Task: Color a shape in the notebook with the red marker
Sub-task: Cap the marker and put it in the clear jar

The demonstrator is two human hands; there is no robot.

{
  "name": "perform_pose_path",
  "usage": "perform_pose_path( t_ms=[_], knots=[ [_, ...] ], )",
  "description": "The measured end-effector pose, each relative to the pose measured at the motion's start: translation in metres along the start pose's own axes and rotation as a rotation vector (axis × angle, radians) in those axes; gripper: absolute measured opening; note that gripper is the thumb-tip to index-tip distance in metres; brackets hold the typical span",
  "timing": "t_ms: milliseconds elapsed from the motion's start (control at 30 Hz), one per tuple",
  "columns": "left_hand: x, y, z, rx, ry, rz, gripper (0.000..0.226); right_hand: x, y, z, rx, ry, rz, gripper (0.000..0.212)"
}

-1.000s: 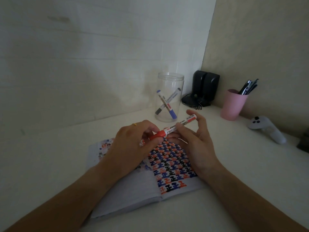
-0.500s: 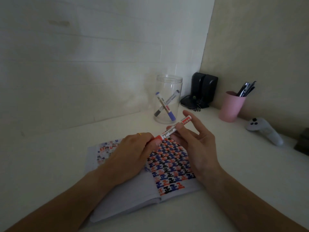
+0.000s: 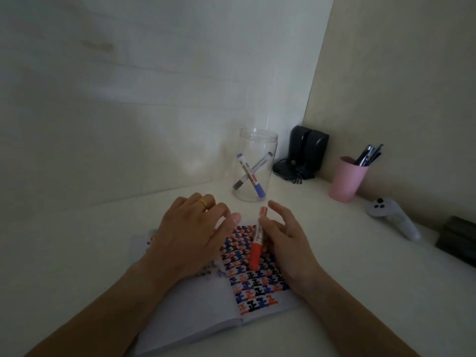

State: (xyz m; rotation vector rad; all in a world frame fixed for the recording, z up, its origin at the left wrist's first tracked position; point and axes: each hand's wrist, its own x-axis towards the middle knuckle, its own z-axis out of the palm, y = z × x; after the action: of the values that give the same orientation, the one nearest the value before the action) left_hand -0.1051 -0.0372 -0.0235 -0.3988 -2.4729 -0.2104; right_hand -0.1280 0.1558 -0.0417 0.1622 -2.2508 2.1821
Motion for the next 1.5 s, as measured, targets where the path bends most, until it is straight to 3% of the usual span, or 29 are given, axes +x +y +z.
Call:
perform_pose_path(
  t_ms=[67, 133, 300, 400, 533, 767, 900, 967, 1033, 1133, 1300, 1400, 1500],
  knots=[
    [-0.001, -0.007, -0.001, 0.031, -0.008, -0.052, 0.065, -0.003, -0.01, 0.0, 0.014, 0.037, -0.002, 0.034],
    [-0.003, -0.013, -0.001, 0.065, -0.023, -0.086, 0.072, 0.002, -0.031, -0.001, -0.015, 0.128, -0.133, 0.031],
    [-0.003, -0.014, -0.004, 0.088, 0.012, -0.181, 0.043, 0.054, -0.123, -0.007, -0.074, 0.379, -0.621, 0.033],
    [-0.003, -0.014, -0.003, 0.073, -0.01, -0.204, 0.042, 0.091, -0.154, 0.0, -0.284, 0.476, -0.729, 0.03],
    [-0.004, -0.017, 0.0, 0.061, -0.029, -0.214, 0.042, 0.136, -0.153, 0.009, -0.558, 0.486, -0.706, 0.023],
    [-0.003, -0.019, 0.004, 0.04, -0.022, -0.212, 0.041, 0.173, -0.141, 0.021, -1.024, 0.417, -0.437, 0.021],
    [-0.002, -0.019, 0.004, 0.025, -0.027, -0.21, 0.042, 0.18, -0.14, 0.024, -1.025, 0.408, -0.331, 0.02],
    [-0.003, -0.019, 0.005, 0.014, -0.022, -0.21, 0.041, 0.182, -0.142, 0.024, -1.042, 0.395, -0.284, 0.008],
    [-0.003, -0.019, 0.005, 0.007, -0.022, -0.203, 0.041, 0.182, -0.144, 0.024, -1.056, 0.386, -0.239, 0.026],
    [-0.003, -0.019, 0.004, 0.009, -0.029, -0.197, 0.042, 0.179, -0.146, 0.022, -1.046, 0.379, -0.217, 0.034],
    [-0.003, -0.02, 0.003, 0.008, -0.033, -0.184, 0.044, 0.157, -0.146, 0.021, -0.971, 0.393, -0.295, 0.032],
    [-0.002, -0.02, 0.003, -0.012, -0.046, -0.166, 0.045, 0.123, -0.135, 0.015, -0.944, 0.445, -0.4, 0.012],
    [-0.004, -0.018, 0.003, -0.065, -0.059, -0.128, 0.045, 0.076, -0.1, 0.002, -0.967, 0.39, -0.445, 0.023]
  ],
)
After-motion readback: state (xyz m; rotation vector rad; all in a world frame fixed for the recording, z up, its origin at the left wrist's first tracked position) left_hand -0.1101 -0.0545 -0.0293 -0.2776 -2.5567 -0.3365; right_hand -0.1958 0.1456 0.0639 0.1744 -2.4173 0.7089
